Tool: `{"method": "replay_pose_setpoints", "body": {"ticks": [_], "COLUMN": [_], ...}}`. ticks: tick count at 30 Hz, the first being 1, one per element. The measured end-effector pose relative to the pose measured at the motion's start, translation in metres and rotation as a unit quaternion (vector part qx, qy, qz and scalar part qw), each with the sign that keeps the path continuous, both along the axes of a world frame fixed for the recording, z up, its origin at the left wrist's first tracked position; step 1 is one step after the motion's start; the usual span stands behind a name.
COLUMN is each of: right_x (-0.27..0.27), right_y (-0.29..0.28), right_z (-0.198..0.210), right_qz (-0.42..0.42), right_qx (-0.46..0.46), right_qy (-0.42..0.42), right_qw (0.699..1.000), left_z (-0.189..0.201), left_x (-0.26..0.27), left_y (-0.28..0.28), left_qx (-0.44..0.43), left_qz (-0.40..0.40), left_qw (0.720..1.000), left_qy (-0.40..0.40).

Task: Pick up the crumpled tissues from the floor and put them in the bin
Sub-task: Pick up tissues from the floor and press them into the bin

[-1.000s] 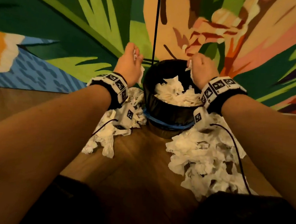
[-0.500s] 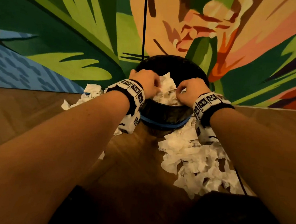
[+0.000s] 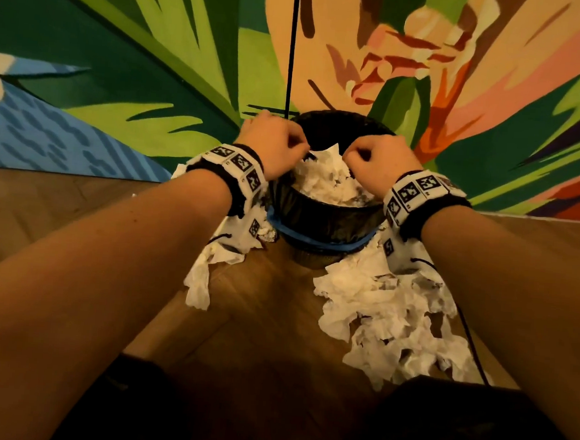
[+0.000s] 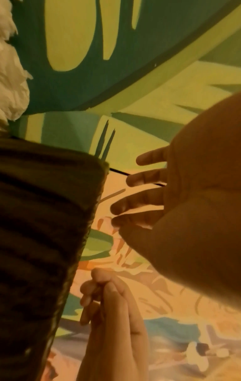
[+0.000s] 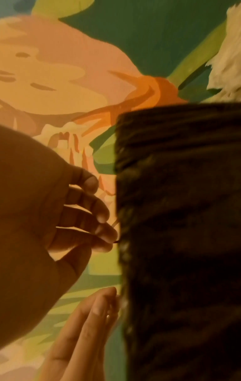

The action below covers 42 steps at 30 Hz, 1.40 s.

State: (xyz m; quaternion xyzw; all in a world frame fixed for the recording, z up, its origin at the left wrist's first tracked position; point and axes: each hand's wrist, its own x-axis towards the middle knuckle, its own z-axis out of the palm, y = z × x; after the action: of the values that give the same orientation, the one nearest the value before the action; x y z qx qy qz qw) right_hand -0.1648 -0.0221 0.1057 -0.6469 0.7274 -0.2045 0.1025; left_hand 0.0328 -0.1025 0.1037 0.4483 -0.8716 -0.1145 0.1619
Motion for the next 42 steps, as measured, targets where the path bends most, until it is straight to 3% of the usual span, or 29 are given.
{"method": "replay_pose_setpoints", "body": {"ticks": [5, 8, 16, 20, 26, 32, 37, 40, 42], "right_x": [0.033, 0.066, 0.15, 0.164, 0.16, 0.153, 0.152, 0.15, 0.148], "right_y": [-0.001, -0.004, -0.015, -0.016, 0.008, 0.032, 0.039, 0.04, 0.039], "right_z": [0.017, 0.022, -0.015, -0.068, -0.168, -0.231, -0.252, -0.255, -0.254], "right_qz": [0.042, 0.085, 0.185, 0.173, 0.126, 0.053, -0.021, -0.043, -0.046], "right_qx": [-0.076, -0.092, -0.045, 0.054, 0.224, 0.306, 0.327, 0.323, 0.3], "right_qy": [-0.041, -0.053, -0.052, -0.045, -0.059, -0.116, -0.245, -0.32, -0.337], "right_qw": [0.995, 0.991, 0.98, 0.982, 0.965, 0.943, 0.912, 0.89, 0.891], "left_z": [-0.001, -0.015, -0.077, -0.123, -0.211, -0.234, -0.23, -0.231, -0.23], "left_x": [0.052, 0.082, 0.134, 0.139, 0.143, 0.135, 0.112, 0.099, 0.095], "left_y": [-0.009, -0.01, 0.019, 0.044, 0.086, 0.096, 0.096, 0.096, 0.095], "left_qx": [0.011, 0.051, 0.177, 0.258, 0.343, 0.434, 0.509, 0.517, 0.502], "left_qz": [0.066, 0.108, 0.158, 0.147, 0.153, 0.214, 0.118, 0.09, 0.069], "left_qw": [0.992, 0.987, 0.969, 0.938, 0.886, 0.855, 0.852, 0.851, 0.862], "left_qy": [0.107, 0.108, -0.061, -0.176, -0.271, -0.189, -0.035, 0.006, 0.012]}}
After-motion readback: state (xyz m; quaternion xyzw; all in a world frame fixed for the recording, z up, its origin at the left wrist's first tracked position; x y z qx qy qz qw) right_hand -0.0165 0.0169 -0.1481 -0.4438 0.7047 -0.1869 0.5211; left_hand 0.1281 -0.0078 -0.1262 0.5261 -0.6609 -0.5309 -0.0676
